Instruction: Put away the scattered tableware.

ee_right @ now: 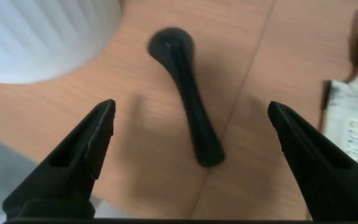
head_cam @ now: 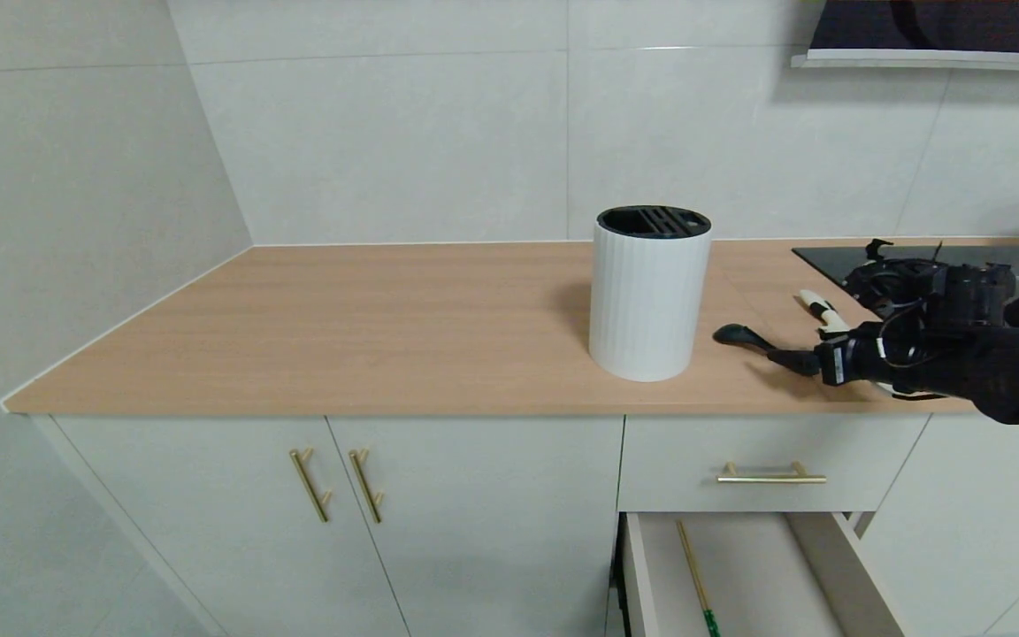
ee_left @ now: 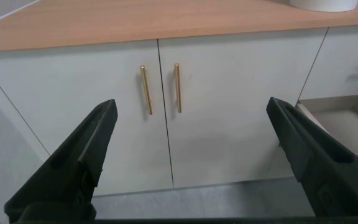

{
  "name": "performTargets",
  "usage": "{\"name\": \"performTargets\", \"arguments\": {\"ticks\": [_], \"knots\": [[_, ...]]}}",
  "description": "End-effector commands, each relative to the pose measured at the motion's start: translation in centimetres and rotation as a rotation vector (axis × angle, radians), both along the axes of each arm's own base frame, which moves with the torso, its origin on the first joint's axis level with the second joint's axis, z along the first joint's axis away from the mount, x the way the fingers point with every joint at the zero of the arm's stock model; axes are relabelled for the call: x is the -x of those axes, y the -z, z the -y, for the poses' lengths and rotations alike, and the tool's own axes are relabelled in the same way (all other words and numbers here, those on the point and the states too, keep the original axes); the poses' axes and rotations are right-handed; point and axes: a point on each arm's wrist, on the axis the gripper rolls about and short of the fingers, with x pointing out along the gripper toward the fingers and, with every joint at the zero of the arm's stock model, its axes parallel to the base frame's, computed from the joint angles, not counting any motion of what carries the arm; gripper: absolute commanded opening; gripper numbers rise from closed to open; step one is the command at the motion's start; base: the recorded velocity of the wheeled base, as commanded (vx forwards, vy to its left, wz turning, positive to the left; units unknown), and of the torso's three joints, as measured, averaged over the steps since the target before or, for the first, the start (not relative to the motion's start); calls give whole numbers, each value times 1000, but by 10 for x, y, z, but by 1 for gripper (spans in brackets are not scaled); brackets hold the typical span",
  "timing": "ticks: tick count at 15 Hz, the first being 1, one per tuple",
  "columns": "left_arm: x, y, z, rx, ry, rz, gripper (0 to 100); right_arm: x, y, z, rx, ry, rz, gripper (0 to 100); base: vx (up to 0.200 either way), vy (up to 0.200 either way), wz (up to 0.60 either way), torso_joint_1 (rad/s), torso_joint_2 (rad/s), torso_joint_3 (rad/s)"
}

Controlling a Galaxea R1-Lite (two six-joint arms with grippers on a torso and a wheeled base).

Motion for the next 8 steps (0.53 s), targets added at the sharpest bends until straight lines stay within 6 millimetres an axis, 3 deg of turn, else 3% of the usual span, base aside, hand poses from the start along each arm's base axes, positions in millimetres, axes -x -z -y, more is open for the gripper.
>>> {"name": "performTargets", "arguments": {"ticks": [1, 8], "knots": [[0, 0, 0, 0, 0, -1, 100, -7, 15, -4, 35, 33, -13, 100, 0, 0, 0, 0, 0, 0], [0, 0, 0, 0, 0, -1, 100, -17, 24, -4, 38, 40, 25, 100, 0, 0, 0, 0, 0, 0]]}}
